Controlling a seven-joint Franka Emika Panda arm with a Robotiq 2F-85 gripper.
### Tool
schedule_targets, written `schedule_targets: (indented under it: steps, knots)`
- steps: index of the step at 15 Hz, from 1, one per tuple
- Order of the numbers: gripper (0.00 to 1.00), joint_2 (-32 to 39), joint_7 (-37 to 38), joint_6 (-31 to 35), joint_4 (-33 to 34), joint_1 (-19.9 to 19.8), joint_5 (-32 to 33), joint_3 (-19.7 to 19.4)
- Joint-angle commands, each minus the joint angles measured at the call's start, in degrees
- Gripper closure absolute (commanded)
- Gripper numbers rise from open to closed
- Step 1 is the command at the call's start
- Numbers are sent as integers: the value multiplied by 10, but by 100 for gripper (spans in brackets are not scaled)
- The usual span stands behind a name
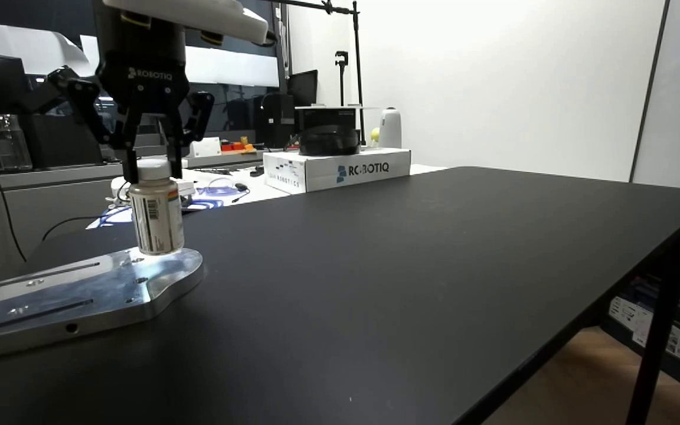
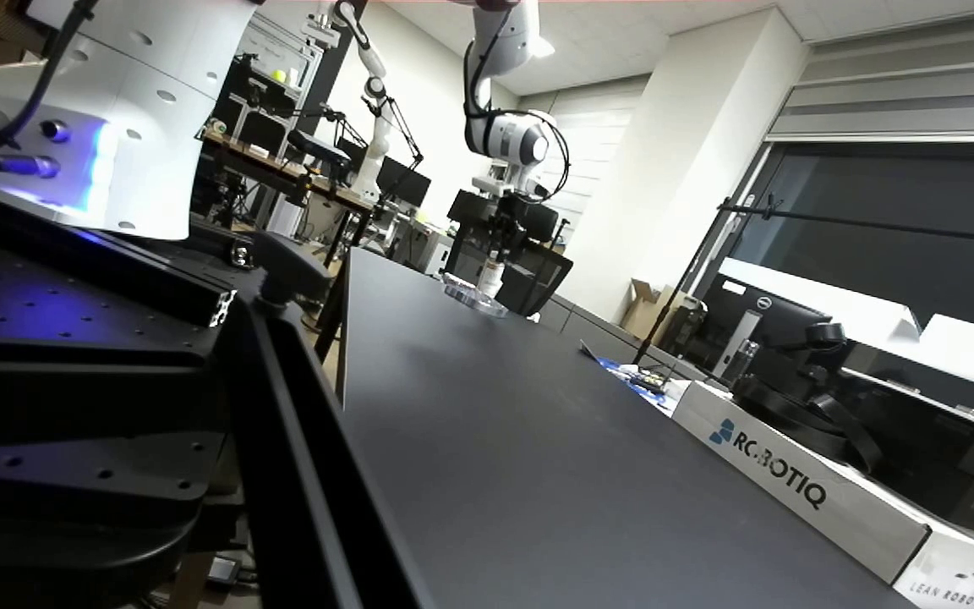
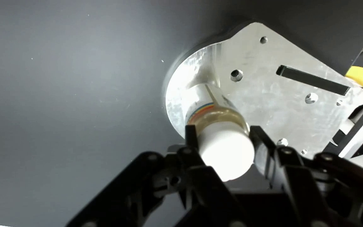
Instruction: Put the bottle on the metal thing
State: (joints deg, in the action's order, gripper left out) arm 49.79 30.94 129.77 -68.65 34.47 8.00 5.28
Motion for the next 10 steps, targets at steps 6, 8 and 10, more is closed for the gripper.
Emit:
schedule_targets:
  steps: [6, 8, 10]
  knots:
    - [81, 99, -24, -85, 163, 4, -15, -12]
    - [30, 109, -25, -97, 186, 4, -19, -10]
    - [17, 115, -25, -108, 207, 5, -24, -9]
